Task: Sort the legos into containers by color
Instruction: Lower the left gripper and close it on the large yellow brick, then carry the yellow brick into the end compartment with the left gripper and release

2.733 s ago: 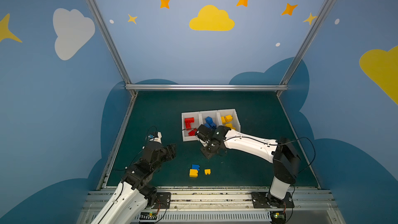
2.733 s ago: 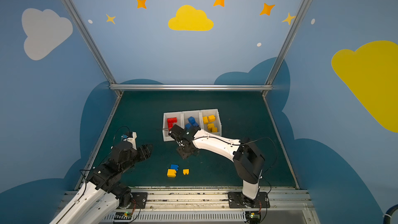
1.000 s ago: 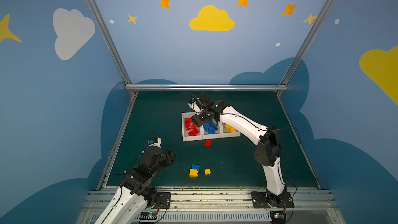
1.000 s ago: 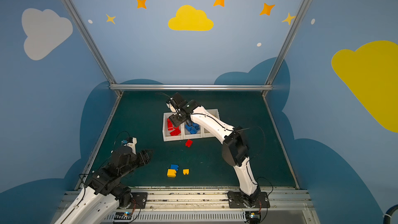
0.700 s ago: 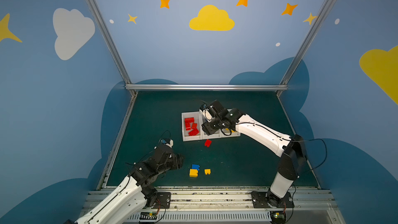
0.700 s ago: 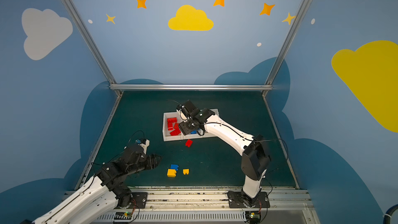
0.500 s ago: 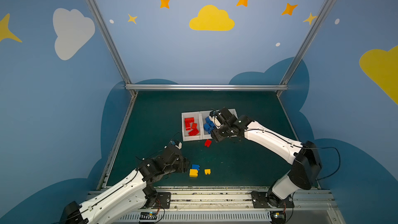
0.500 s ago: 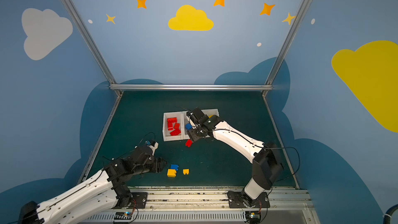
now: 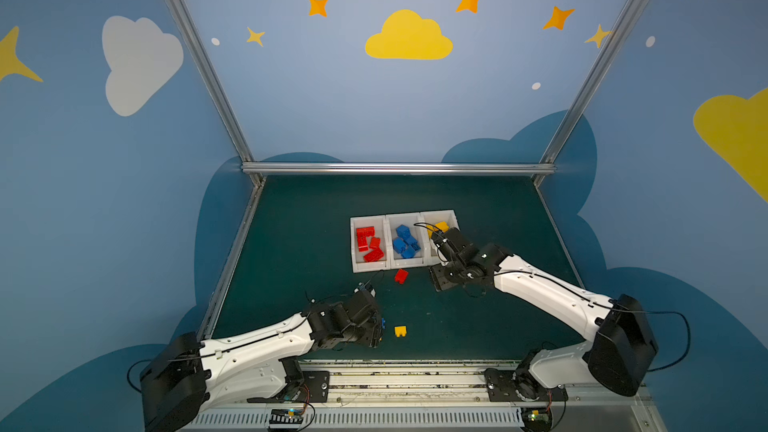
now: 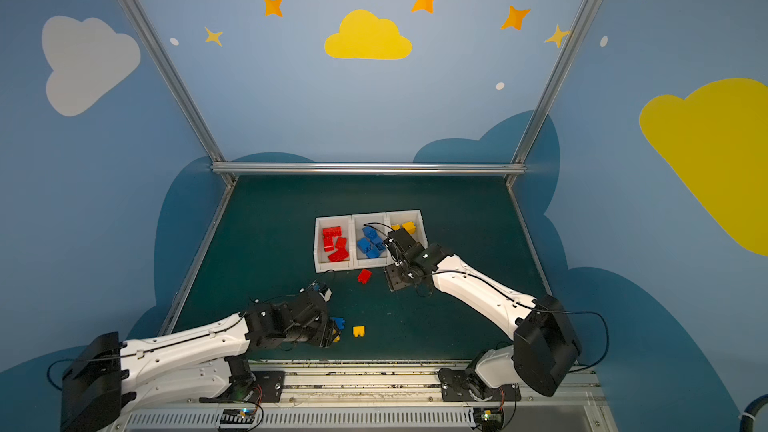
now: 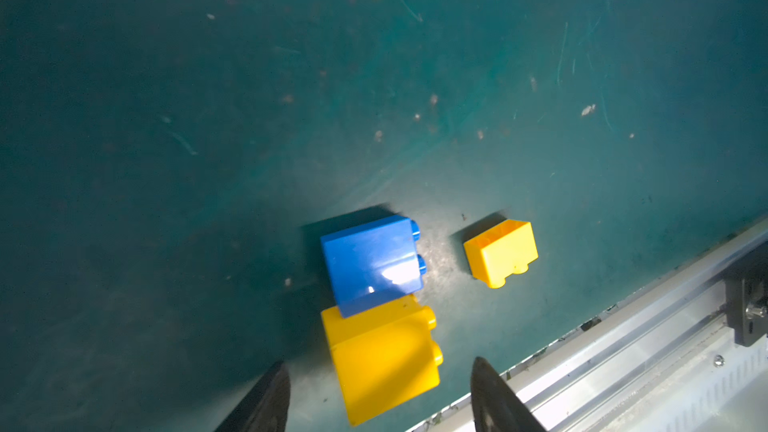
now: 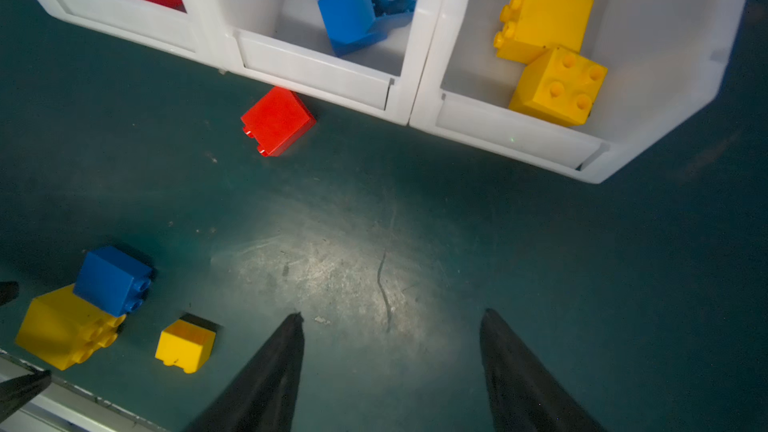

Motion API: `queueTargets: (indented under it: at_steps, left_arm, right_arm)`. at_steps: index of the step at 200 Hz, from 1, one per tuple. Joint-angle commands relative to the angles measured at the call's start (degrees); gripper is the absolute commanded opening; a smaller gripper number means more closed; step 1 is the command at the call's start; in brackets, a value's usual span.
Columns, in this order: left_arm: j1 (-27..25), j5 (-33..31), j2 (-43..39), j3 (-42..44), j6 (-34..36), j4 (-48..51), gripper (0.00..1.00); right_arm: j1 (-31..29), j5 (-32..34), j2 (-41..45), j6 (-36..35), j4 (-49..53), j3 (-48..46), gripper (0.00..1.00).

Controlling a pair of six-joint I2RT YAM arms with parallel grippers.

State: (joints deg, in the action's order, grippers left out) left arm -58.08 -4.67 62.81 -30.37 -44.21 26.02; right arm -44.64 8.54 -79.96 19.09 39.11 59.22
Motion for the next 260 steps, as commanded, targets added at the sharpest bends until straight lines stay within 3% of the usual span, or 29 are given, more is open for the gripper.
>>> queueTargets:
  at_steps: [1, 83, 142, 209, 260]
  left_arm:
    - [-0.58, 0.27, 2.77, -2.03, -0.71, -1.84, 0.69]
    - [-1.24, 0.38, 10.21, -4.06, -0.62, -0.99, 0.65]
    - [-1.51, -0.41, 13.60, -4.79, -0.53, -0.63, 0.55]
    - [-2.01, -0.54, 13.81, -4.70, 0.25, -0.09, 0.44]
    - [-2.05, -0.04, 10.90, -6.70, 2.57, 1.99, 0.41]
  right_arm:
    - [0.63, 0.96, 2.07, 1.41, -0.79, -0.59, 0.68]
    - [0.80, 0.61, 2.68, 2.39, -0.70, -1.55, 0.68]
    - [0.84, 0.45, 3.30, 3.07, -0.44, -2.18, 0.68]
    - [0.83, 0.42, 3.02, 4.02, 0.17, -1.92, 0.67]
    - [0.90, 1.37, 4.05, 3.94, 1.00, -1.92, 0.67]
